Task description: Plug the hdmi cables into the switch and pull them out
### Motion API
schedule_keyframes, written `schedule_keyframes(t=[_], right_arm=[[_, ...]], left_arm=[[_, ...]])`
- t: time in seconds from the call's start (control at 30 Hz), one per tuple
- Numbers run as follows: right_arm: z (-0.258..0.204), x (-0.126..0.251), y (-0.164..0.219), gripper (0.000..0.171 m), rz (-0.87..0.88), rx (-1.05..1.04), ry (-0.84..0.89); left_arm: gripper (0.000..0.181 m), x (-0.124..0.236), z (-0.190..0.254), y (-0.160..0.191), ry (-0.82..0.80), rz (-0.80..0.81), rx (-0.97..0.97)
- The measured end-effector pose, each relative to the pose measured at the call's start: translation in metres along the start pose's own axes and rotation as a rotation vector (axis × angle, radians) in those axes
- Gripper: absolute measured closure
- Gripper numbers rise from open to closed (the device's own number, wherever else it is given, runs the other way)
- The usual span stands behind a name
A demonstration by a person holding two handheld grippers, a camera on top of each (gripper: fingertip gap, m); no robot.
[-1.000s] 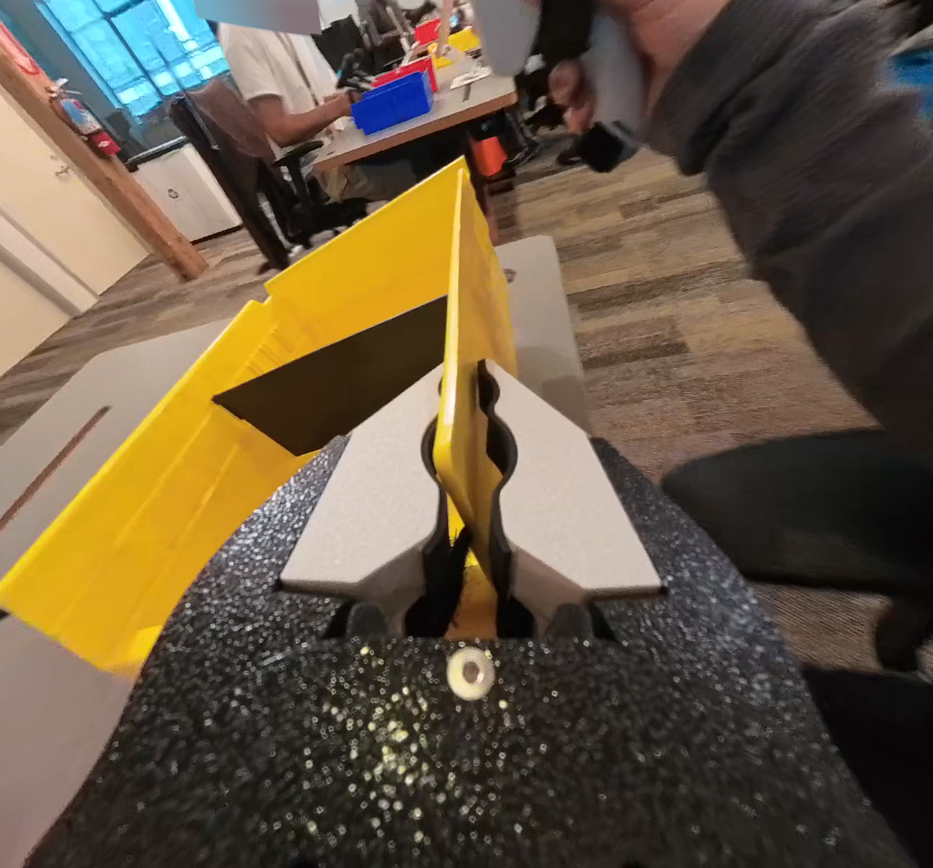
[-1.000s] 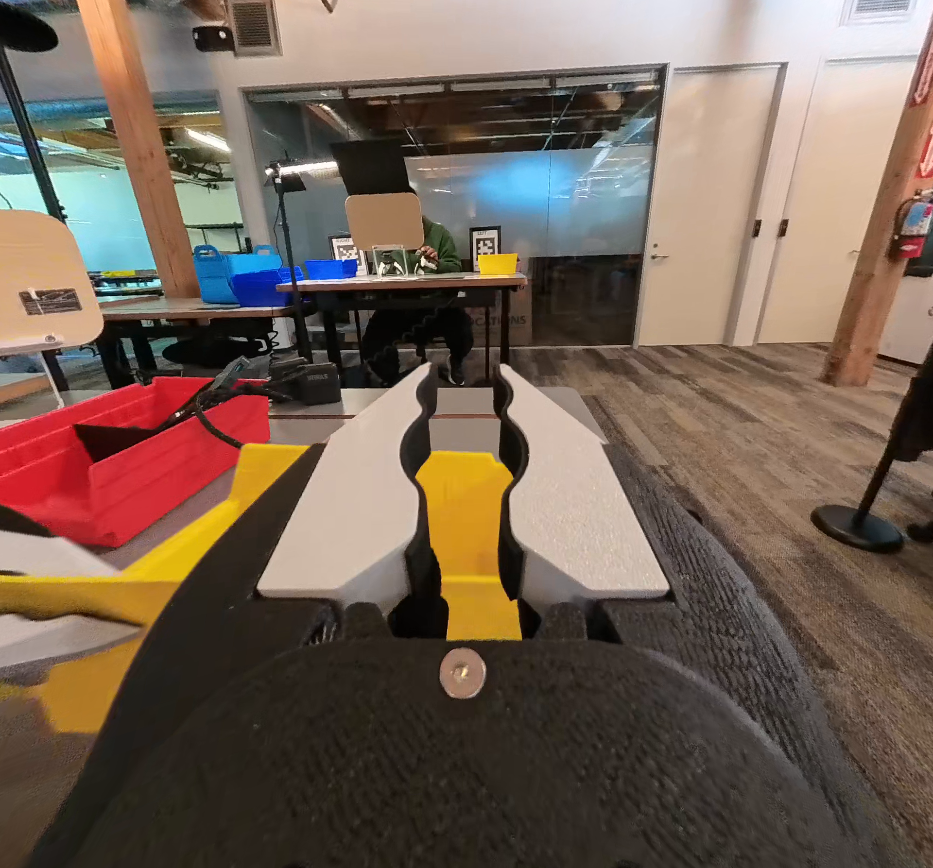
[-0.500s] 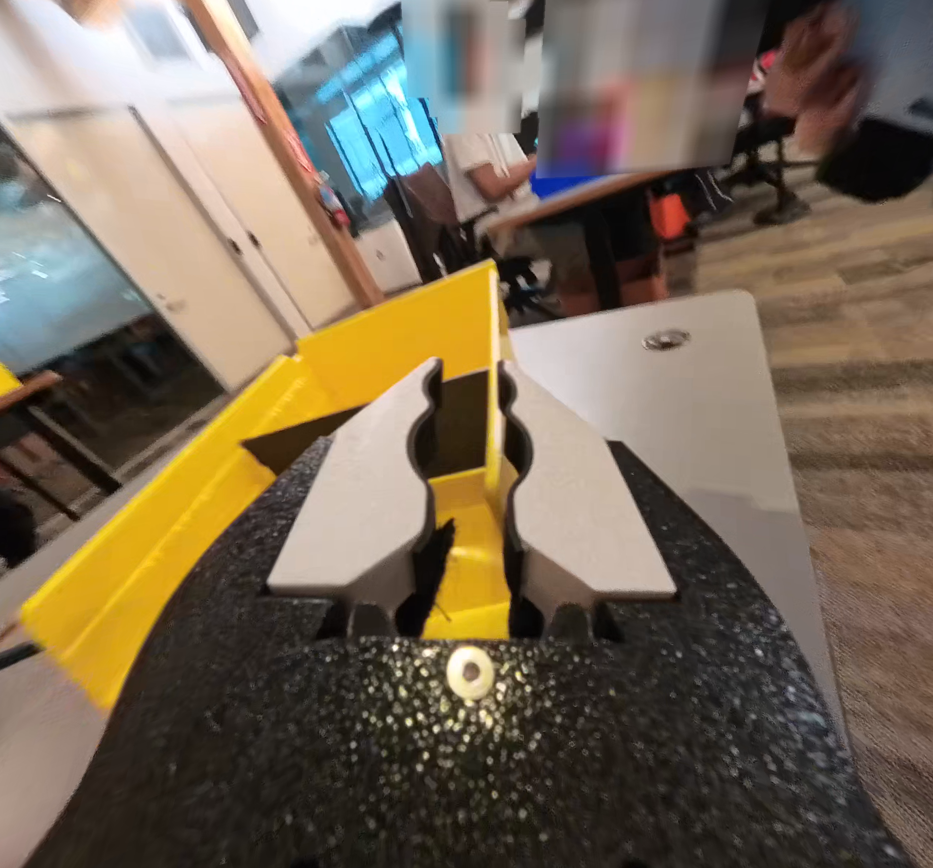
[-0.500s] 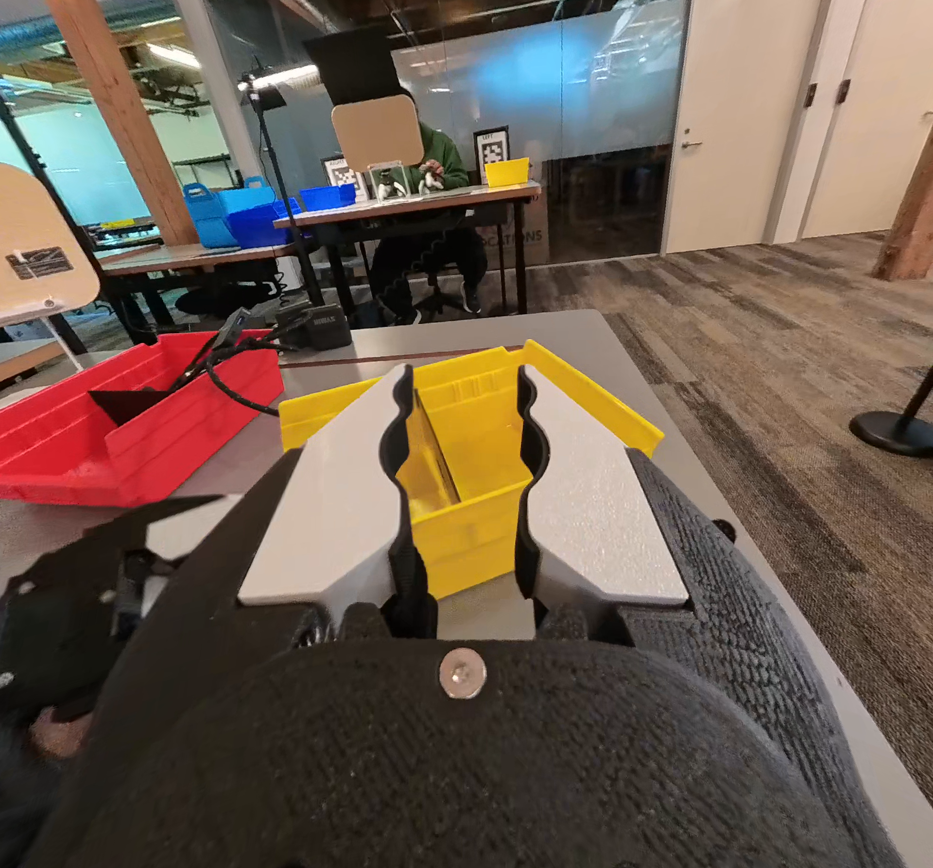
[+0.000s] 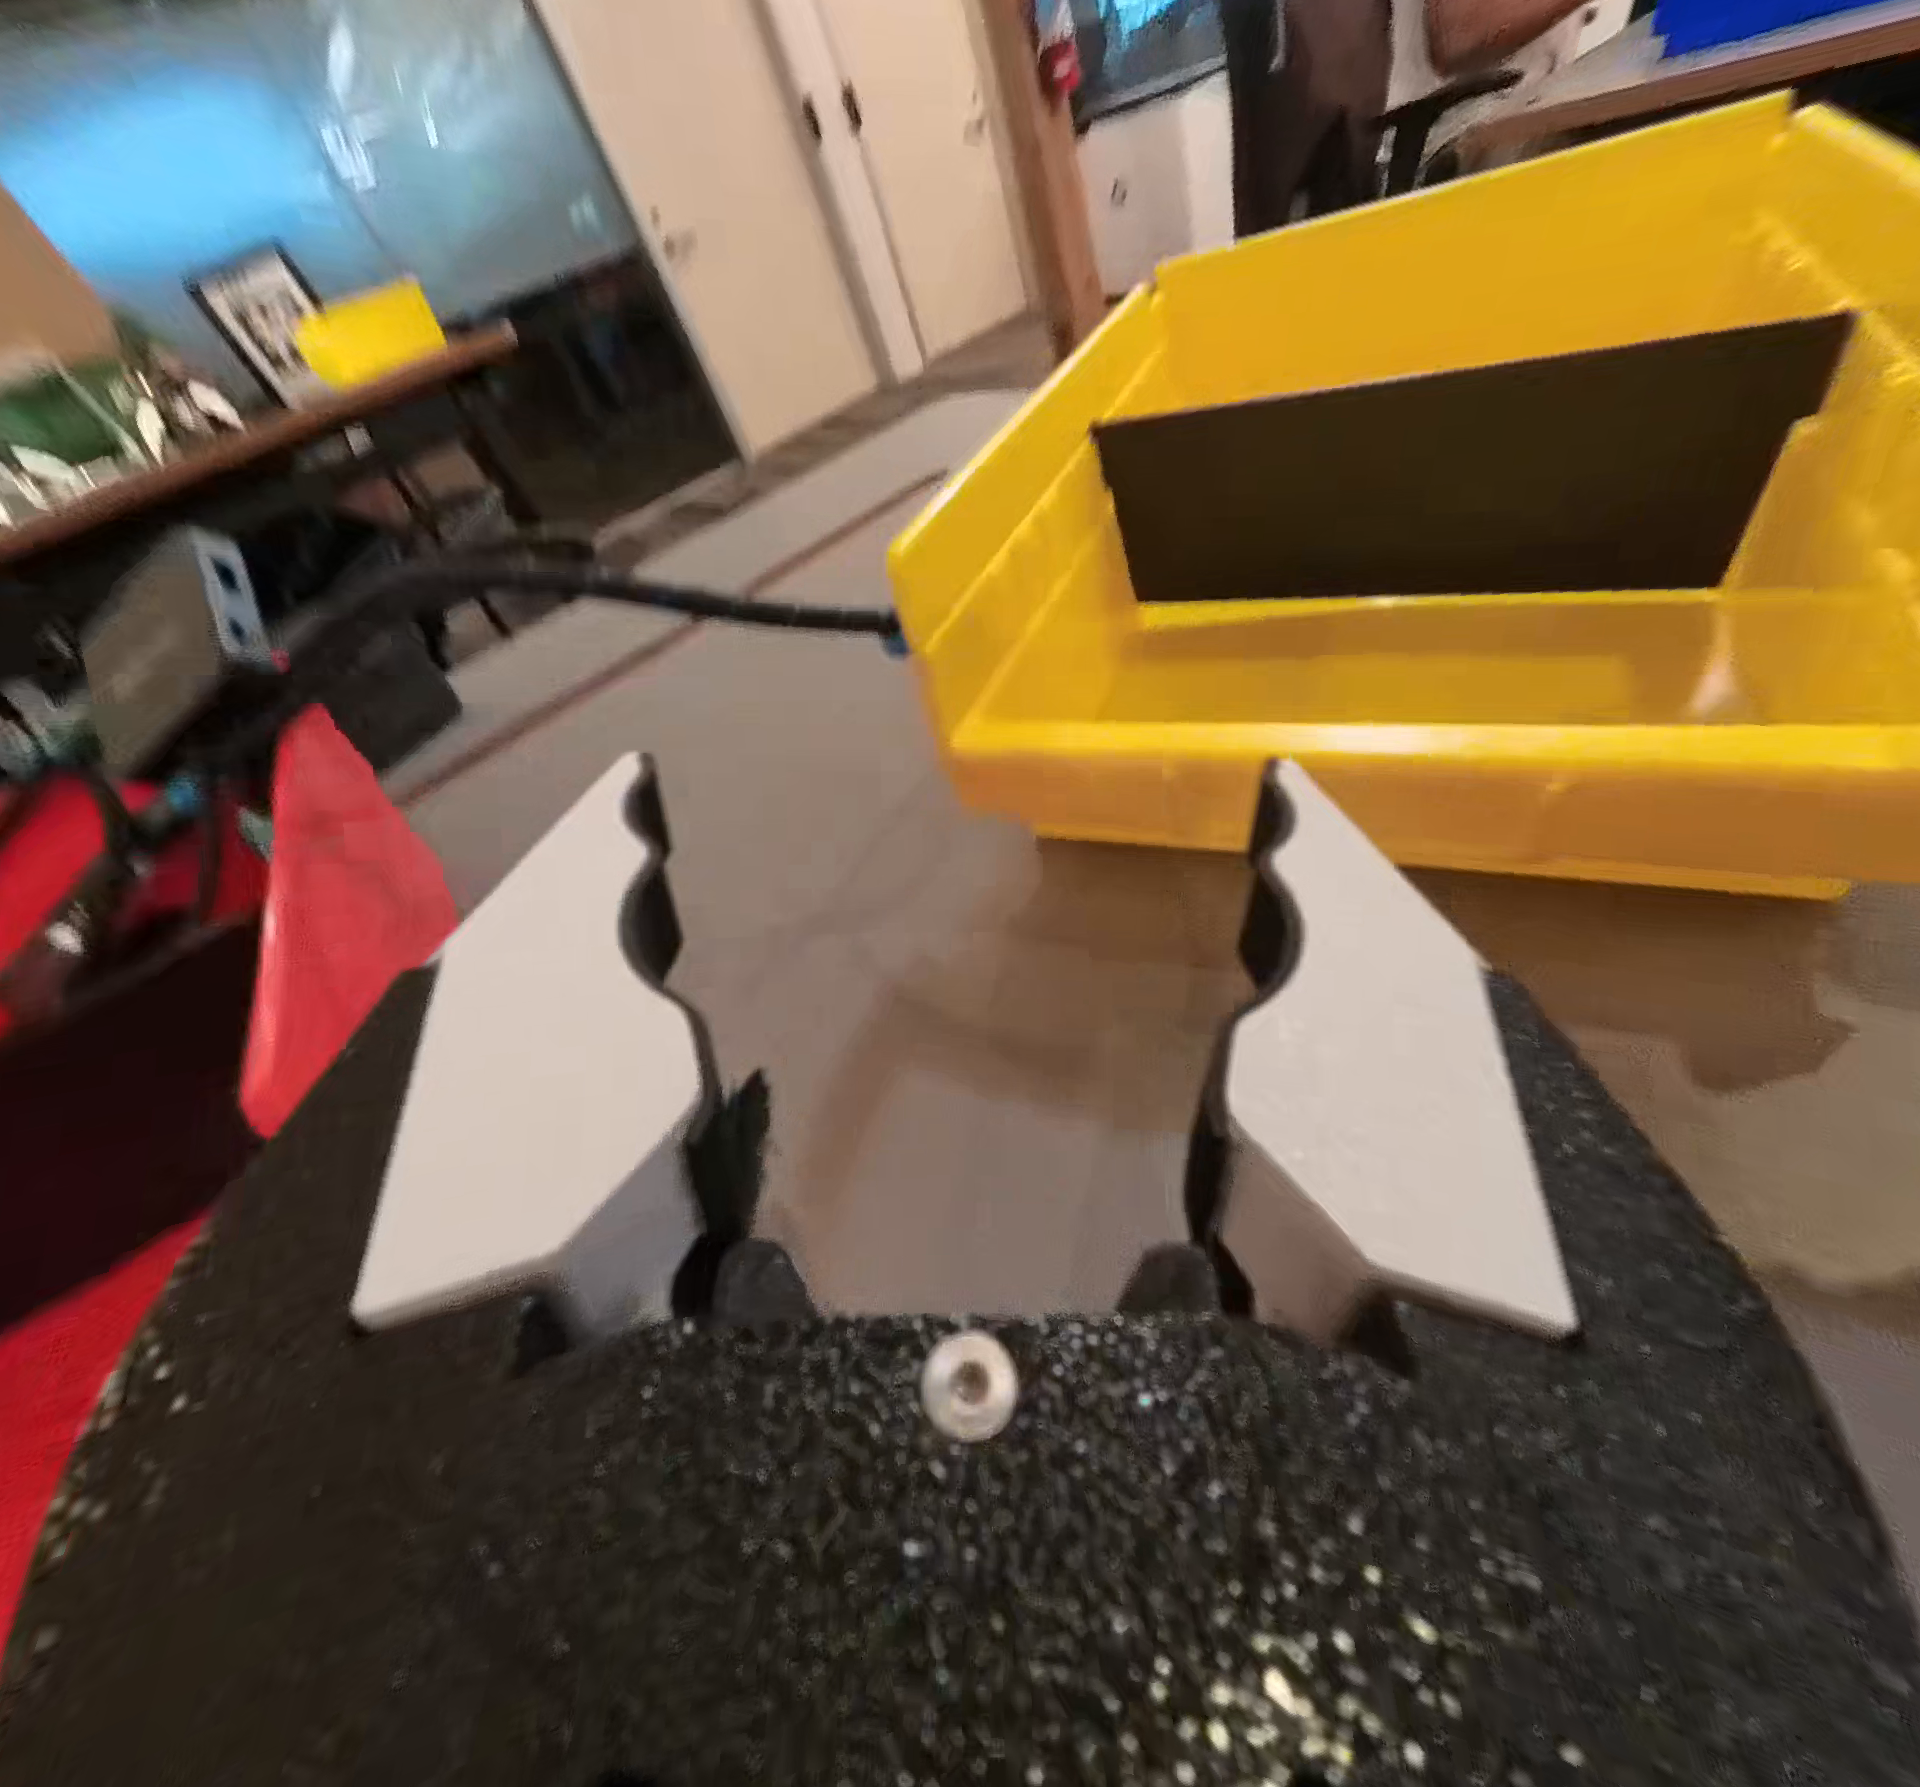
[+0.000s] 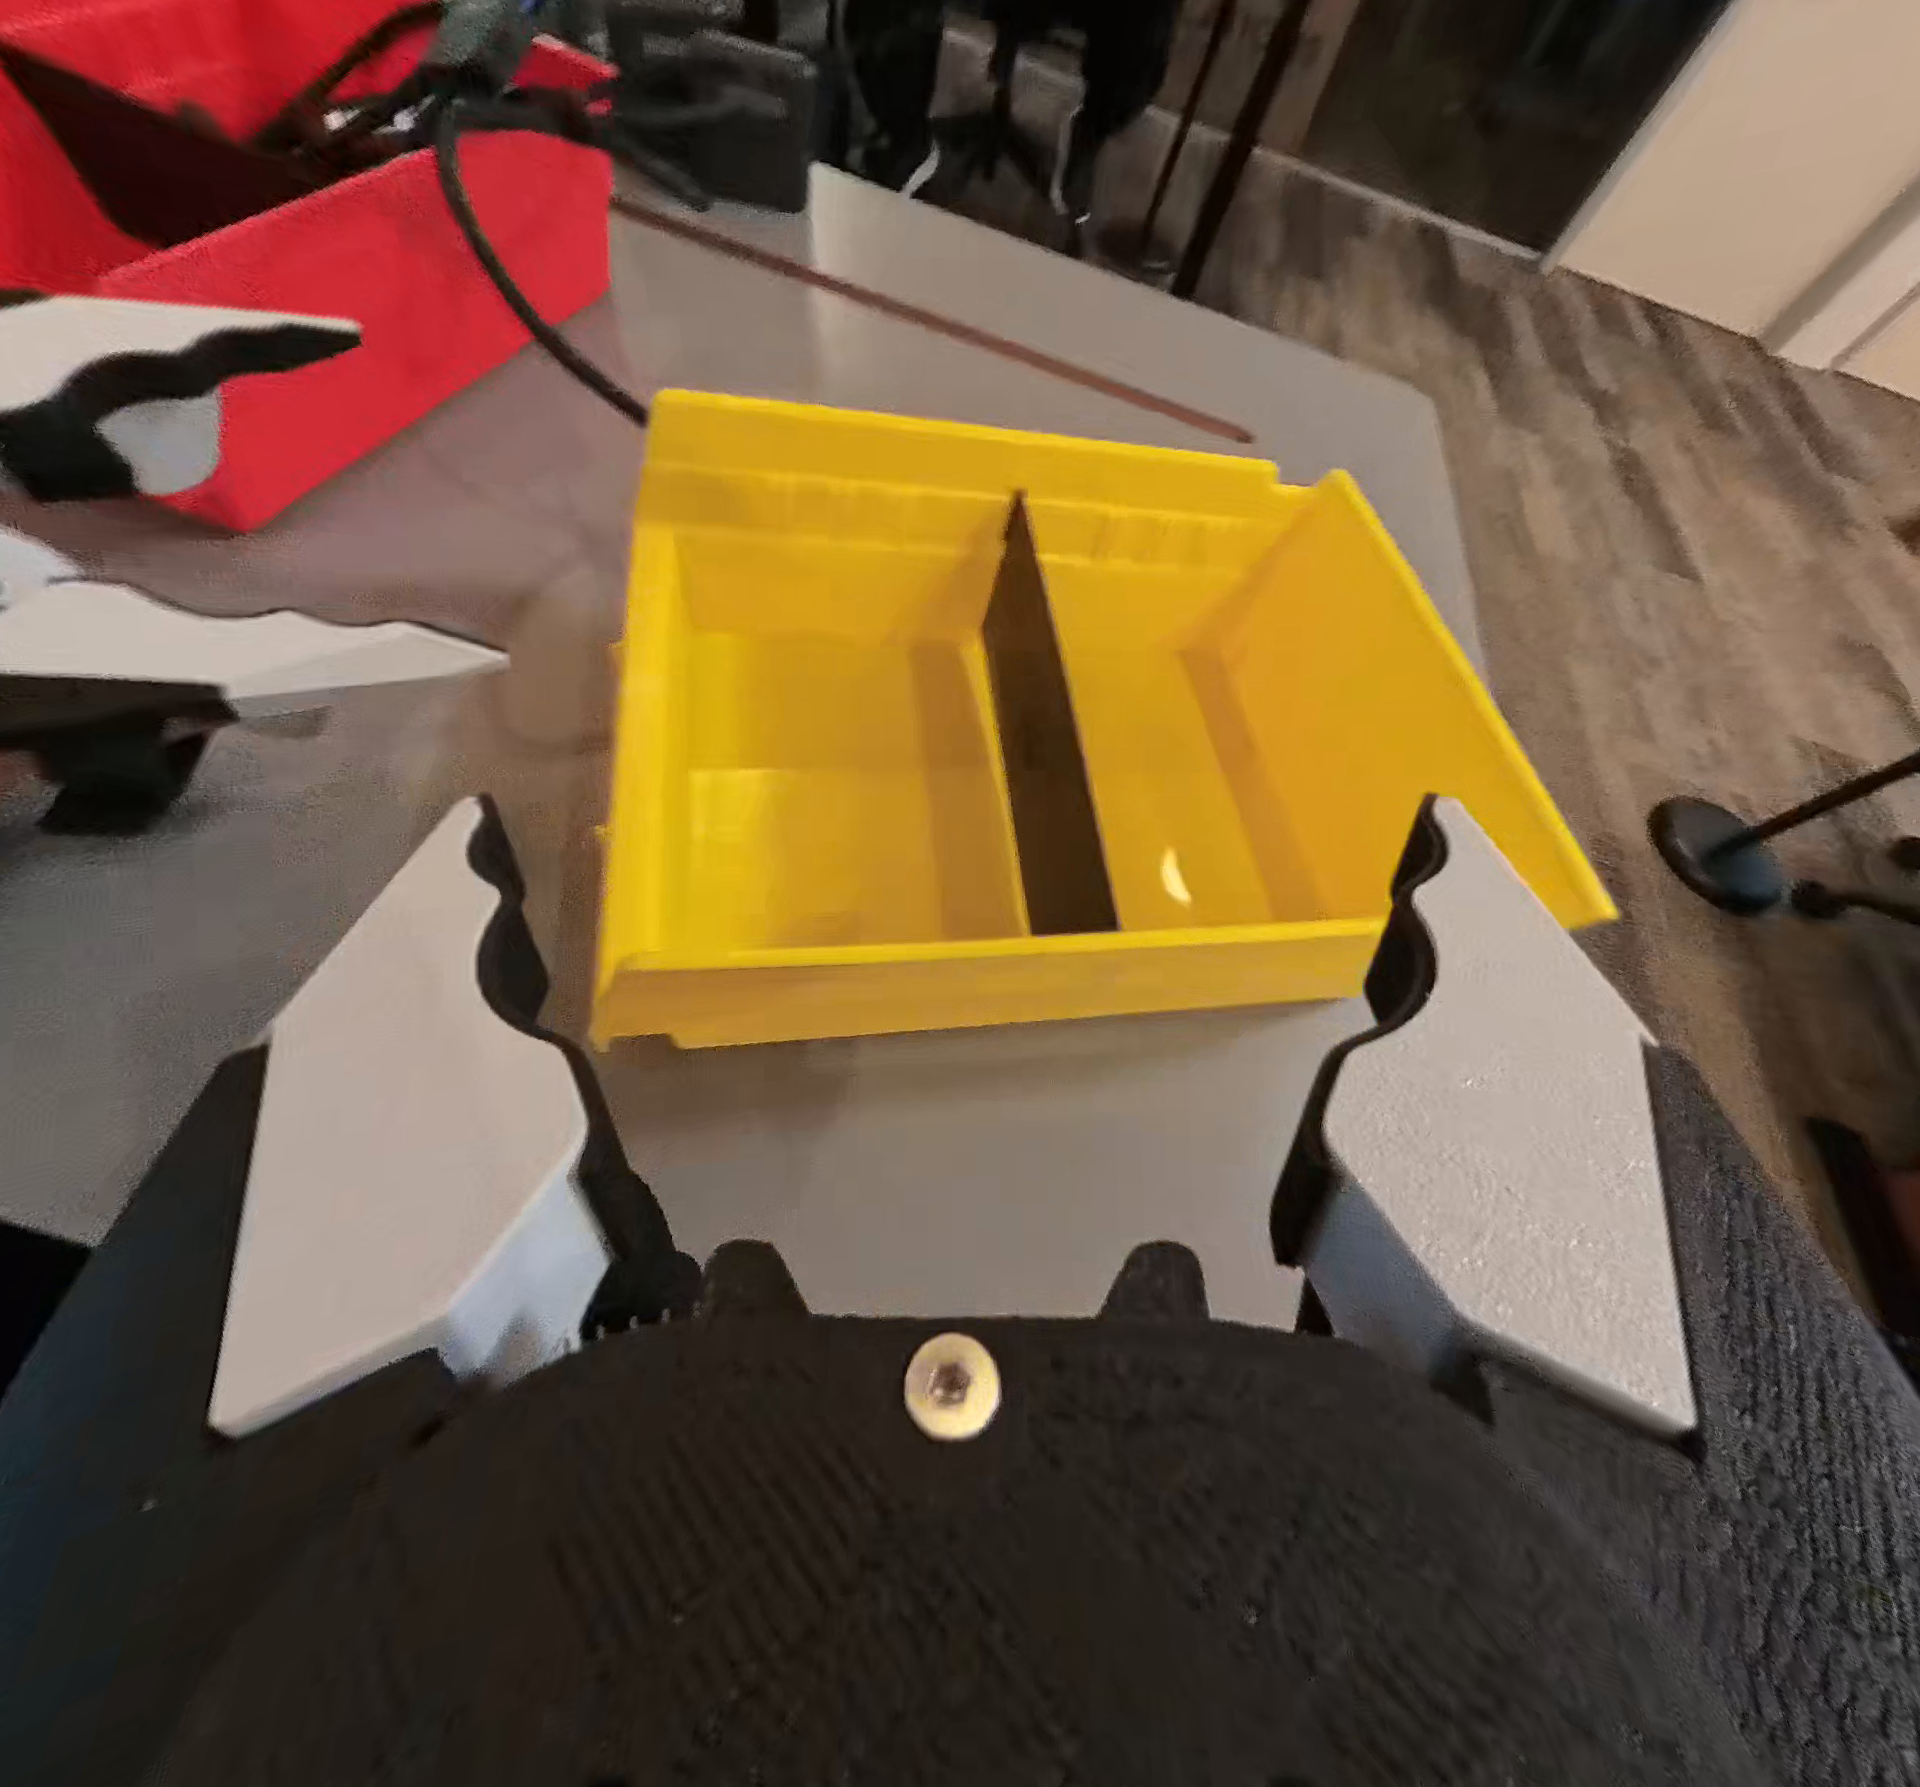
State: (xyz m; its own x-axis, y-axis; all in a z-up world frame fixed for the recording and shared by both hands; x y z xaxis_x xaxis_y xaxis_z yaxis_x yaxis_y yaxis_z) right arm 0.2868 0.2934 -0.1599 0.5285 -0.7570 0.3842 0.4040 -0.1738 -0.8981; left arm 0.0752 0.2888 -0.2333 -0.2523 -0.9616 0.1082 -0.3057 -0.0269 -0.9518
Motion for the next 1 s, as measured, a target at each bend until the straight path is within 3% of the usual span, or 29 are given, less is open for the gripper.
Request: schedule_keyframes(t=[0.13,0.23,0.47,0.57,0.73,1.0], right_arm=[[-0.02,-0.013,0.009,0.011,-0.113,0.048,-0.043],[-0.016,-0.022,0.018,0.011,-0.177,0.096,0.02],[-0.028,-0.036,0.041,0.011,-0.318,0.141,-0.039],[-0.018,-0.034,0.056,0.012,-0.399,0.158,0.0],[0.0,-0.027,0.065,0.011,-0.39,0.106,0.018],[0.049,-0.009,0.08,0.014,-0.368,0.04,0.192]], left_arm=[[0.059,-0.003,-0.01,0.009,-0.042,-0.033,0.04],[0.06,-0.003,-0.008,0.008,-0.058,-0.02,-0.003],[0.066,-0.005,-0.009,0.014,-0.041,-0.043,0.051],[0.067,-0.006,-0.011,0.016,-0.036,-0.046,0.092],[0.07,-0.006,-0.009,0.016,-0.027,-0.044,0.079],[0.072,-0.007,-0.003,0.014,-0.003,-0.039,0.065]])
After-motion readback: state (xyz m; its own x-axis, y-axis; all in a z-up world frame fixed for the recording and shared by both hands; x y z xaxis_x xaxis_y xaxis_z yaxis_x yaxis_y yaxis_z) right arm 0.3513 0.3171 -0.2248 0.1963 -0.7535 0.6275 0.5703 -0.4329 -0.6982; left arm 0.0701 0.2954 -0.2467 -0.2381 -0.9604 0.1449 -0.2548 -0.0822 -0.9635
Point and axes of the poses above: each gripper's, where its closed fingertips meet, x back along the fingers, y out of its underside, z = x × y across the jaws, the point moved 3 cm from there along x, back along the fingers, and after that the axes turned 1 degree about z, right-handed, at the moved point
